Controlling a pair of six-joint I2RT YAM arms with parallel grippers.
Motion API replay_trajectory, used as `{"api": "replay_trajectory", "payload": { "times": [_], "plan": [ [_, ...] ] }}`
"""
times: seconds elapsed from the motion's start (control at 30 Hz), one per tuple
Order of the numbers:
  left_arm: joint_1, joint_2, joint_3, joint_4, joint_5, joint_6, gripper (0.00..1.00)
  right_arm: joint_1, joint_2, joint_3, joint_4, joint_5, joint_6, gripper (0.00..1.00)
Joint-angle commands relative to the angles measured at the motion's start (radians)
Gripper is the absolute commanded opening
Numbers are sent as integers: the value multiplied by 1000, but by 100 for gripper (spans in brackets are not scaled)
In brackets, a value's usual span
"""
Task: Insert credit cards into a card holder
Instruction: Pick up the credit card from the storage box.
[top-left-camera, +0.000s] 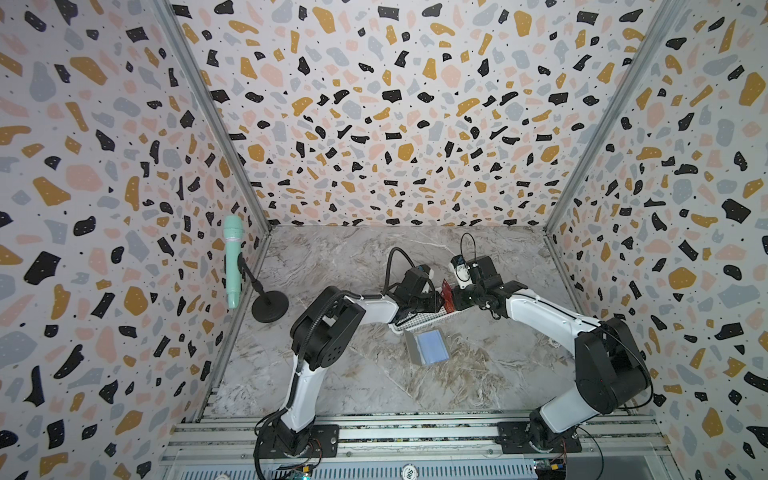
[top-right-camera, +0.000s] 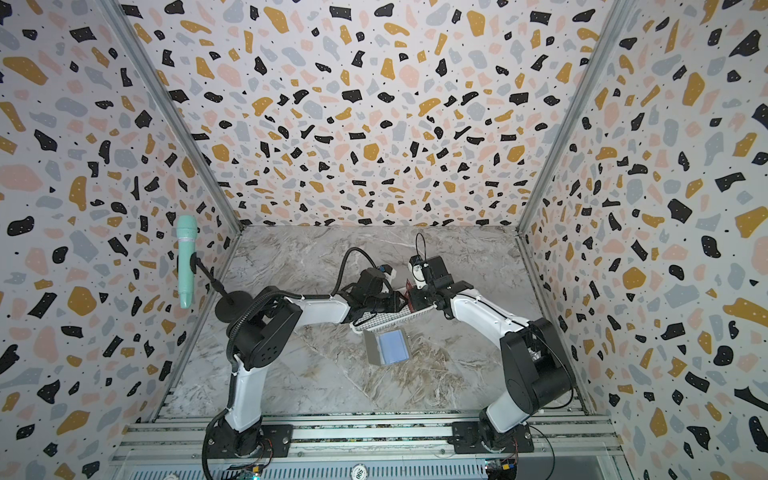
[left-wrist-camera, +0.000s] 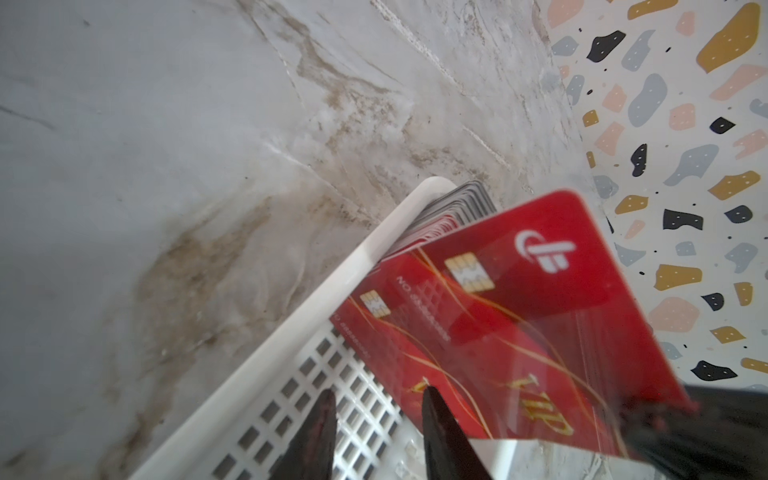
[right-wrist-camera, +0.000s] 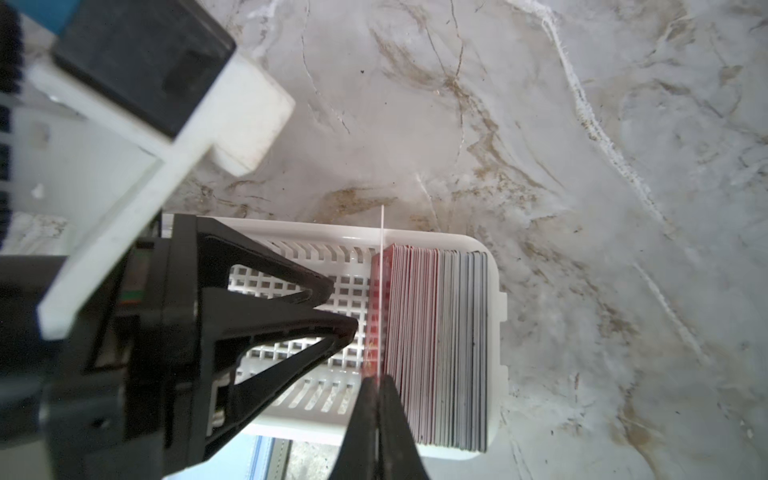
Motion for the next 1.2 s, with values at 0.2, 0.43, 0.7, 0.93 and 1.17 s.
{"api": "replay_trajectory", "payload": {
  "times": [0.2, 0.43, 0.7, 0.93, 1.17],
  "plan": [
    [7, -239, -184, 189, 31, -63, 45, -46, -210, -74, 56, -128, 132, 4],
    [28, -389, -369, 543, 114, -219, 53, -62, -346, -115, 109, -255, 211, 4],
    [53, -480, -465, 831, 185, -410, 51, -102, -494, -199, 277, -443, 391, 4],
    [63, -484, -471, 947, 225, -497, 48, -131, -559, -257, 405, -600, 514, 4],
    [65, -458, -473, 1046, 258, -557, 44, -135, -582, -304, 540, -689, 608, 4]
  ]
}}
